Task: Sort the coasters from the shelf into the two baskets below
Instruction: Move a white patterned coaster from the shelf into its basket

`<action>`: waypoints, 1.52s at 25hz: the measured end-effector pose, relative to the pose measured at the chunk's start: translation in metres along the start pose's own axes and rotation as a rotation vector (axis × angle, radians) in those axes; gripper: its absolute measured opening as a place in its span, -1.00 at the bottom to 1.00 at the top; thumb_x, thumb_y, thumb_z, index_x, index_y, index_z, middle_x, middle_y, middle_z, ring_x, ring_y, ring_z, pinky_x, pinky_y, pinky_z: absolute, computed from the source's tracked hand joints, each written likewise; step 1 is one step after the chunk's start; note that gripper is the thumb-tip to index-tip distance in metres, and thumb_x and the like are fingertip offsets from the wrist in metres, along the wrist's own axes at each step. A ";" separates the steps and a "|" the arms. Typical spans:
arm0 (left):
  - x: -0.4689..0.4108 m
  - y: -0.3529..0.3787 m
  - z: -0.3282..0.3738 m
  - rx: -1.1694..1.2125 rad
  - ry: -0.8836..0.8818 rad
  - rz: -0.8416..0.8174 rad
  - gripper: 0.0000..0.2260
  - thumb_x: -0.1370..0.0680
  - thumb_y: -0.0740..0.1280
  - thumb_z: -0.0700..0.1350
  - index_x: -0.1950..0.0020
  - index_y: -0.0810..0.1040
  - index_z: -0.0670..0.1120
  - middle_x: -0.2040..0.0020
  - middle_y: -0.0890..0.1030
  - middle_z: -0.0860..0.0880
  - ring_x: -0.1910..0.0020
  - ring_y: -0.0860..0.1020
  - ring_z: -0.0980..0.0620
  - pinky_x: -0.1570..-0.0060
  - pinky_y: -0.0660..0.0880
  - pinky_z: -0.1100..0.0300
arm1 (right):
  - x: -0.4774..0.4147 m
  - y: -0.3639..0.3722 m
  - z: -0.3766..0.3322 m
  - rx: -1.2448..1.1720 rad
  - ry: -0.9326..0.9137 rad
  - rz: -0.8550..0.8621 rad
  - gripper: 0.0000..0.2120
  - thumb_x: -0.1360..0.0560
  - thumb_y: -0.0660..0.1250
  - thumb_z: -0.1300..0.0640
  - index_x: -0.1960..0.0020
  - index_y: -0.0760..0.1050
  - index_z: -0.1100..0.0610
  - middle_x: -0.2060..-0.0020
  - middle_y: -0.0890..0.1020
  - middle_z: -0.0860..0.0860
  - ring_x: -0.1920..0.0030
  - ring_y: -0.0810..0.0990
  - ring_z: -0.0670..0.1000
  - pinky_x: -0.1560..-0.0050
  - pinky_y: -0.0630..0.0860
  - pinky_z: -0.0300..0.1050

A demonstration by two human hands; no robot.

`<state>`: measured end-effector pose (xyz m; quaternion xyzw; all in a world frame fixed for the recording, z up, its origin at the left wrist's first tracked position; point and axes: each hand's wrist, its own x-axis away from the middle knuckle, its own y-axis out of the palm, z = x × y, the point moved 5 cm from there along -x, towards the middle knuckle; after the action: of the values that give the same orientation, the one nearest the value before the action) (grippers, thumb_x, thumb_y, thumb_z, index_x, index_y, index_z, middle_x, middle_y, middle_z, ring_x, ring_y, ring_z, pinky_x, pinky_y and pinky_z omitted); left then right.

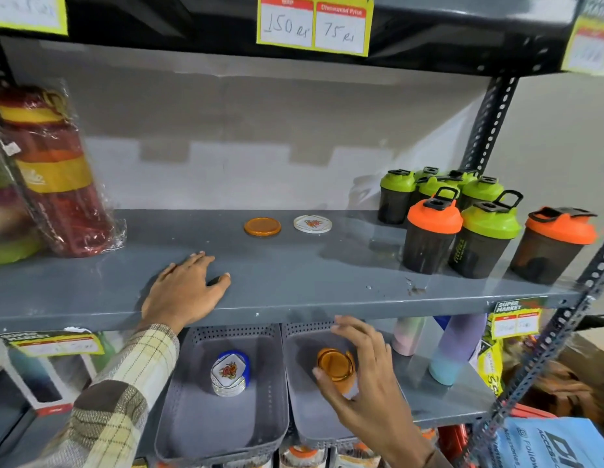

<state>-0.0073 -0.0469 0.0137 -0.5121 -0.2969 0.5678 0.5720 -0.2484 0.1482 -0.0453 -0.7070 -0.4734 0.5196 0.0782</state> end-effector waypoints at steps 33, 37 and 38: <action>-0.003 -0.003 -0.006 0.122 -0.030 0.144 -0.40 -0.51 0.15 0.32 -0.51 0.32 0.13 -0.54 0.24 0.20 -0.49 0.24 0.13 -0.48 0.14 0.13 | -0.289 0.082 0.152 0.195 0.442 -0.149 -0.06 -0.31 0.53 -0.28 -0.46 0.10 0.01 -0.20 0.61 0.12 -0.32 0.47 0.23 -0.28 0.23 0.11; -0.002 -0.003 -0.005 0.125 -0.035 0.135 -0.42 -0.52 0.15 0.31 -0.51 0.31 0.14 -0.54 0.23 0.20 -0.49 0.23 0.14 -0.48 0.12 0.14 | -0.287 0.075 0.147 0.131 0.429 -0.097 -0.01 -0.25 0.60 -0.24 -0.45 0.11 0.00 -0.19 0.60 0.11 -0.31 0.48 0.22 -0.25 0.24 0.10; -0.001 -0.003 -0.004 0.124 -0.037 0.134 -0.43 -0.53 0.15 0.30 -0.51 0.31 0.14 -0.54 0.22 0.20 -0.49 0.22 0.14 -0.48 0.11 0.15 | -0.287 0.071 0.143 0.112 0.416 -0.077 -0.01 -0.24 0.60 -0.24 -0.44 0.11 -0.01 -0.18 0.60 0.10 -0.30 0.48 0.21 -0.26 0.24 0.10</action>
<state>-0.0023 -0.0488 0.0158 -0.4841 -0.2368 0.6314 0.5576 -0.3258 -0.1603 0.0372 -0.7750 -0.4440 0.3846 0.2331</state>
